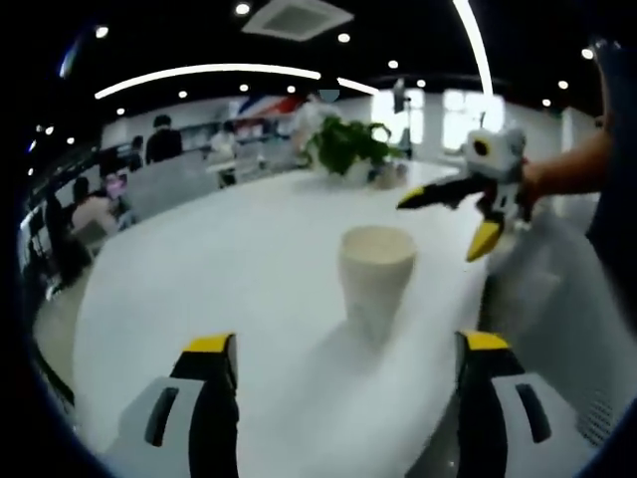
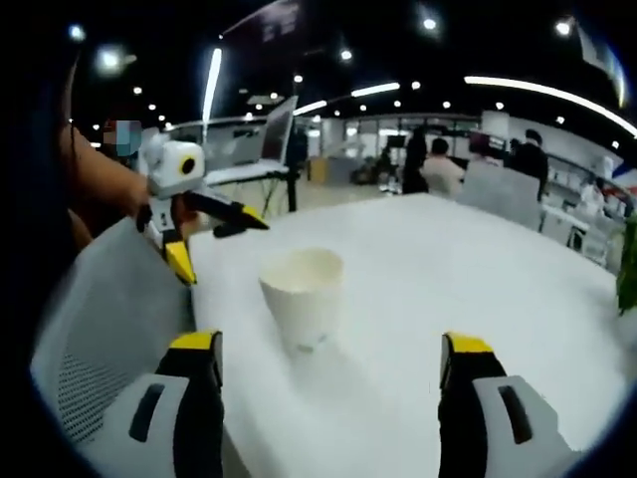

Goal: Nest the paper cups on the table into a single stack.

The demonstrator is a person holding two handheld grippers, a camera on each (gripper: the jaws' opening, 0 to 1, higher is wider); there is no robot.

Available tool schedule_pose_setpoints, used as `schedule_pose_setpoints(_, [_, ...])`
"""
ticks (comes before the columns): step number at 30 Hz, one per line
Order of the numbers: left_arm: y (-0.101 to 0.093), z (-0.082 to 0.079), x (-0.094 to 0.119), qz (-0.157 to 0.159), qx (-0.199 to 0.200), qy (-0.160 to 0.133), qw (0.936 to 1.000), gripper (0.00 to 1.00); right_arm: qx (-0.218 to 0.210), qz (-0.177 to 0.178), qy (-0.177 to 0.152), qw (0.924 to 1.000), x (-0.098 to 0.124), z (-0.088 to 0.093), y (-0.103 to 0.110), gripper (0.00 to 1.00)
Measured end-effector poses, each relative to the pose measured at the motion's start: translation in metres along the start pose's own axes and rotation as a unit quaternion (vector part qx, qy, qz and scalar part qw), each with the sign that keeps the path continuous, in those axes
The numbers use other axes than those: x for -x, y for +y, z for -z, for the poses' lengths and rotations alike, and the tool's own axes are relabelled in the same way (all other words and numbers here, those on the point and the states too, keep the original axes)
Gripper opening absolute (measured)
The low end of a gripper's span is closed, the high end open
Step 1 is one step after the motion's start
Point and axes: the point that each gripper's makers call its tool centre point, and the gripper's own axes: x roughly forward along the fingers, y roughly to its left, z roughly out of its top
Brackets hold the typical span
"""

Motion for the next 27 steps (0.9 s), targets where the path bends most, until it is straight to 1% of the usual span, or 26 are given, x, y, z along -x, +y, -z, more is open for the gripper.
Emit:
schedule_pose_setpoints(1, [-0.001,0.000,-0.003,0.004,-0.002,0.003,1.0000,0.84,-0.001,-0.007,0.007,1.0000,-0.002,0.001,0.001,0.76])
schedule_pose_setpoints(2, [-0.004,0.001,-0.009,0.014,-0.006,0.008,0.9998,0.85,0.002,-0.011,0.012,0.9999,-0.004,0.002,0.001,0.72])
schedule_pose_setpoints(5, [-0.008,0.003,-0.023,0.034,-0.032,0.025,0.9986,0.82,0.021,-0.031,0.038,0.9986,-0.016,0.008,0.003,0.67])
schedule_pose_setpoints(6, [-0.010,0.006,-0.027,0.041,-0.046,0.035,0.9975,0.79,0.024,-0.037,0.040,0.9982,-0.020,0.008,0.005,0.66])
schedule_pose_setpoints(8, [-0.011,0.009,-0.034,0.053,-0.060,0.050,0.9955,0.75,0.034,-0.053,0.044,0.9970,-0.028,0.006,0.008,0.64])
schedule_pose_setpoints(10, [-0.013,0.008,-0.043,0.066,-0.068,0.055,0.9939,0.71,0.048,-0.070,0.053,0.9950,-0.037,0.007,0.012,0.59])
schedule_pose_setpoints(11, [-0.013,0.007,-0.047,0.075,-0.076,0.057,0.9927,0.69,0.056,-0.072,0.057,0.9942,-0.040,0.008,0.012,0.57])
schedule_pose_setpoints(13, [-0.012,0.006,-0.054,0.080,-0.082,0.064,0.9914,0.64,0.074,-0.079,0.065,0.9920,-0.046,0.007,0.014,0.53])
schedule_pose_setpoints(14, [-0.012,0.005,-0.056,0.082,-0.083,0.065,0.9910,0.62,0.082,-0.081,0.067,0.9911,-0.050,0.008,0.013,0.51])
schedule_pose_setpoints(17, [-0.013,0.006,-0.063,0.095,-0.087,0.070,0.9892,0.58,0.088,-0.089,0.075,0.9893,-0.057,0.011,0.014,0.47])
schedule_pose_setpoints(21, [-0.015,0.002,-0.071,0.105,-0.097,0.069,0.9873,0.46,0.093,-0.098,0.080,0.9876,-0.062,0.012,0.014,0.44])
schedule_pose_setpoints(25, [-0.017,0.000,-0.078,0.114,-0.105,0.062,0.9859,0.39,0.094,-0.101,0.078,0.9873,-0.066,0.011,0.012,0.33])
schedule_pose_setpoints(27, [-0.018,-0.001,-0.079,0.120,-0.107,0.062,0.9850,0.34,0.093,-0.102,0.075,0.9875,-0.068,0.010,0.011,0.33])
